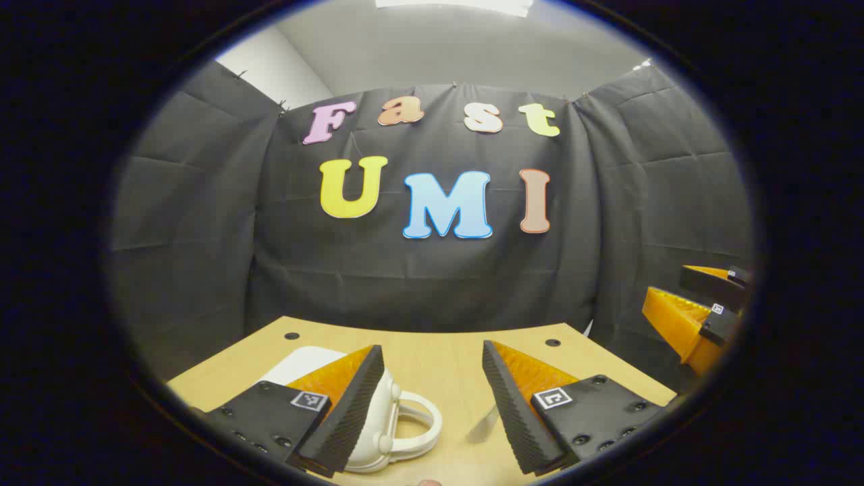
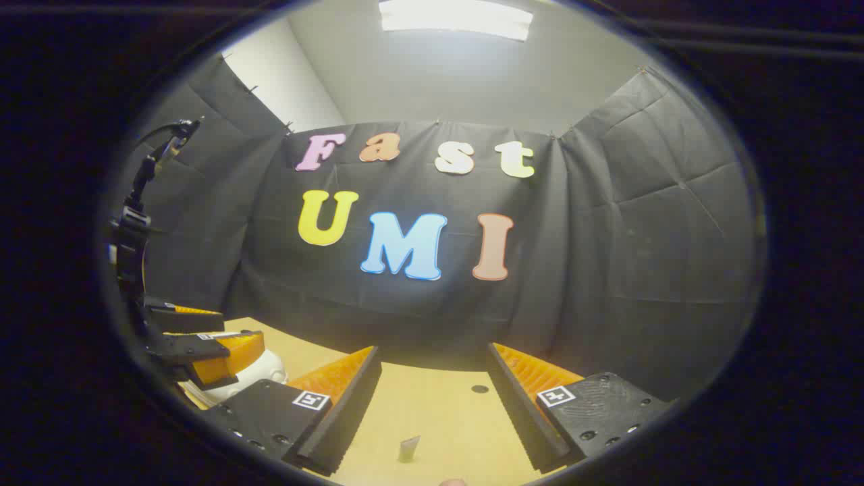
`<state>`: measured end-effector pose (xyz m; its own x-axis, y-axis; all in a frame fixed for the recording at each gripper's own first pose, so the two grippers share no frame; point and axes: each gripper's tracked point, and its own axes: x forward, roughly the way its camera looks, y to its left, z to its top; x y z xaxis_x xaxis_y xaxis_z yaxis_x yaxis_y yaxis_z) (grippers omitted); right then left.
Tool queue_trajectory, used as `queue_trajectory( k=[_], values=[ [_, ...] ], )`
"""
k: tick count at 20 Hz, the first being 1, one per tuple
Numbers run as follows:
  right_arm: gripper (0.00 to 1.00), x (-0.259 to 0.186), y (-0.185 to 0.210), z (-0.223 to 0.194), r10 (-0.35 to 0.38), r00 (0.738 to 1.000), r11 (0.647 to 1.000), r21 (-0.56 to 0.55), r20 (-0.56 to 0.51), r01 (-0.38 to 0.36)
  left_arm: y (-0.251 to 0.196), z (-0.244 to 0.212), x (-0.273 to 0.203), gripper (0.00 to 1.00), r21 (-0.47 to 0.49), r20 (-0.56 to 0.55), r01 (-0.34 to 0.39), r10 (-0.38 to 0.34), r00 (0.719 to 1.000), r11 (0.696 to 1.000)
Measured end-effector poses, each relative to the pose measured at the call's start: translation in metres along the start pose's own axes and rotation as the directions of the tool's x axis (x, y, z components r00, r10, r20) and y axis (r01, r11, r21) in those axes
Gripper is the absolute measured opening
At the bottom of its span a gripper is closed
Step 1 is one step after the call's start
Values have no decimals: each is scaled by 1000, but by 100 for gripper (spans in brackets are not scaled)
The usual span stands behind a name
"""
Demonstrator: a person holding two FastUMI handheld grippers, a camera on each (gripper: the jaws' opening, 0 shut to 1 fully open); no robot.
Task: First open the suitcase, pack the skin care products into it, and then close the suitcase.
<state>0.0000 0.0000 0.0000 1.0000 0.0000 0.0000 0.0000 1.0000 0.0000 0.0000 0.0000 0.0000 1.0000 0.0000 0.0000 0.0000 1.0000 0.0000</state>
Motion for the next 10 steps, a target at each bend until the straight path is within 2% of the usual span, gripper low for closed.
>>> queue_trajectory(
  k=[2, 5, 10],
  values=[
    [94, 5, 5, -4, 41, 999, 999, -2, -11, -41, 0, 7, 4, 94, 8, 4, -25, 25, 1000, 1000],
    [95, 11, 11, -5, 73, 997, 997, 19, -21, -73, -6, 16, 22, 94, -32, -7, -27, 26, 1000, 999],
    [95, 16, 12, -2, 25, 1000, 1000, 20, -14, -25, -1, 28, 31, 94, -57, 1, -3, 3, 1000, 998]
  ],
)
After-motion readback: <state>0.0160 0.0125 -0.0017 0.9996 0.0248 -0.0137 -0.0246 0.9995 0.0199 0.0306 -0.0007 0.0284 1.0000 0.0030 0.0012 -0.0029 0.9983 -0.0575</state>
